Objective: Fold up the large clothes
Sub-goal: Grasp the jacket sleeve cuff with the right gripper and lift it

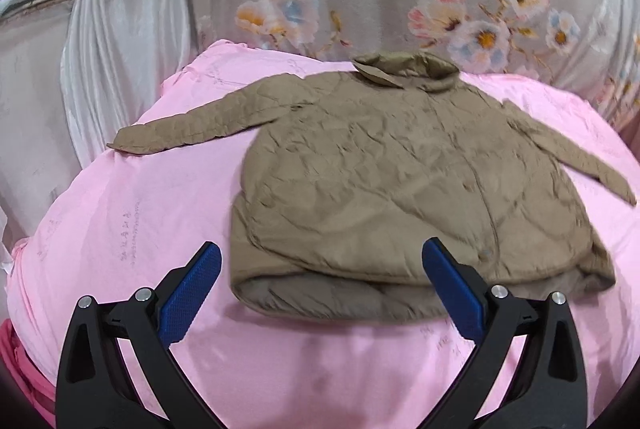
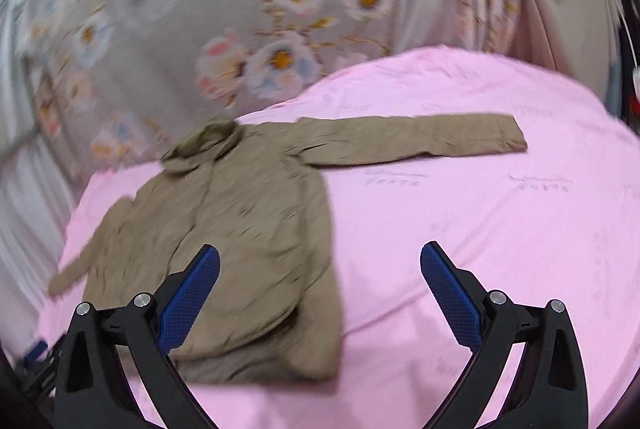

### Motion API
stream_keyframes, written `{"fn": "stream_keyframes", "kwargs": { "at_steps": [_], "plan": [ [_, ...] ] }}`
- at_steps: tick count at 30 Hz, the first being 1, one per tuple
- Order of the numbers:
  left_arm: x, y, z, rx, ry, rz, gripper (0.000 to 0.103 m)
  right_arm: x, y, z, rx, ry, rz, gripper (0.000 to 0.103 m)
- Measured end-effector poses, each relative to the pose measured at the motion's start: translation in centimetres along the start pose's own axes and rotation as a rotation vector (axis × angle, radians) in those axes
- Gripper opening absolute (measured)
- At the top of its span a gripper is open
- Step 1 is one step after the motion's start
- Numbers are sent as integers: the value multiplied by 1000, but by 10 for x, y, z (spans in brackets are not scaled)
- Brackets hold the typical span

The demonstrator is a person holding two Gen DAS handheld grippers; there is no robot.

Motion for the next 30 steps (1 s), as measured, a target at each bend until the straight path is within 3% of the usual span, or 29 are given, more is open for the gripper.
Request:
{"fn": "stream_keyframes", "kwargs": {
  "at_steps": [9, 14, 16, 19, 21, 22, 23, 25, 28, 30],
  "plan": [
    [-38, 58, 45, 140, 84, 4, 98, -107, 36, -160, -445, -88, 118, 97],
    [-60, 75, 48, 145, 130, -5, 98, -141, 50, -201, -504, -180, 106, 96],
    [-71, 80, 46, 142, 138, 2, 98, -155, 53, -214, -530, -208, 116, 91],
    [-88, 84, 44, 133, 159, 24, 98, -172, 56, -228, -584, -231, 111, 70],
    [-98, 83, 40, 118, 176, 35, 98, -179, 63, -234, -592, -268, 112, 34],
    [-103, 83, 39, 107, 188, 36, 98, -182, 65, -236, -599, -272, 115, 27],
    [-106, 83, 38, 95, 199, 34, 98, -186, 70, -239, -614, -252, 104, 14],
    [-112, 83, 33, 70, 219, 30, 98, -186, 83, -235, -599, -246, 79, 10],
    [-119, 84, 30, 58, 219, 35, 98, -176, 123, -199, -445, -264, -1, 8],
    [-122, 85, 28, 55, 216, 36, 98, -162, 152, -158, -315, -230, -65, 8]
  ]
}}
Point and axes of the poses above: each gripper's, at about its wrist camera, not at the fingertips, and x roughly against the way its jaws point, z to its left, y to its top, the point moved 1 cm from there along -x, roughly the way its jaws point, and after that the axes turned 11 degrees about x, right-handed, at the moved point
